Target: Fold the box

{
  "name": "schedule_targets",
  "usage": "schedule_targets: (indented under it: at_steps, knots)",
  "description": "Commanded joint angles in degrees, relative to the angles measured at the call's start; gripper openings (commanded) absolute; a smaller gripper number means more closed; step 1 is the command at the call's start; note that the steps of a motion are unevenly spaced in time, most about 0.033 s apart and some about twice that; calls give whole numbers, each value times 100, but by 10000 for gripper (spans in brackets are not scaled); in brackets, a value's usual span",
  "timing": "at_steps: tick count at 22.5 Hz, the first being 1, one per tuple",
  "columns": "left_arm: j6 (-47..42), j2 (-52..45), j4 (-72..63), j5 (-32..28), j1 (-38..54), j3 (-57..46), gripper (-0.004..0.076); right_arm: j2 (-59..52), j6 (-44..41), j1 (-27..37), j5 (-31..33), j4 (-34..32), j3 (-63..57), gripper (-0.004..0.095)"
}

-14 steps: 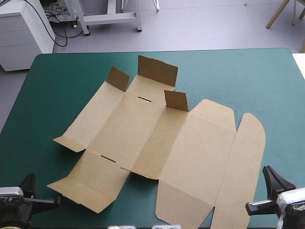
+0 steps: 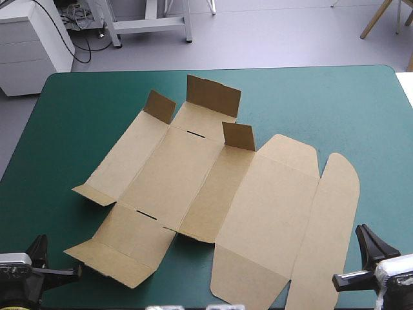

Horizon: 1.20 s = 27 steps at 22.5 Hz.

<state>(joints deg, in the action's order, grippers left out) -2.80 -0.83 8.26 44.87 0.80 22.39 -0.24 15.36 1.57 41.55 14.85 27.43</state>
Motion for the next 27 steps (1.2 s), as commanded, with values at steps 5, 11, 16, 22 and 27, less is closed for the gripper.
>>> schedule_targets:
  at_steps: [5,11,16,22,27]
  knots:
    - [13,-99,9,-459,-21,138,-10,134,13,-29,-430,16,166,45]
    - [7,-99,9,-459,-21,138,-10,134,13,-29,-430,16,166,744]
    - [7,-99,9,-459,-21,138,-10,134,13,-29,-430,28,166,821]
    - [7,-99,9,-459,-21,138,-10,1182,463,-29,-227,112,771,820]
    - [7,-99,0,-463,-21,138,-10,2645,1098,-29,-219,433,1555,820]
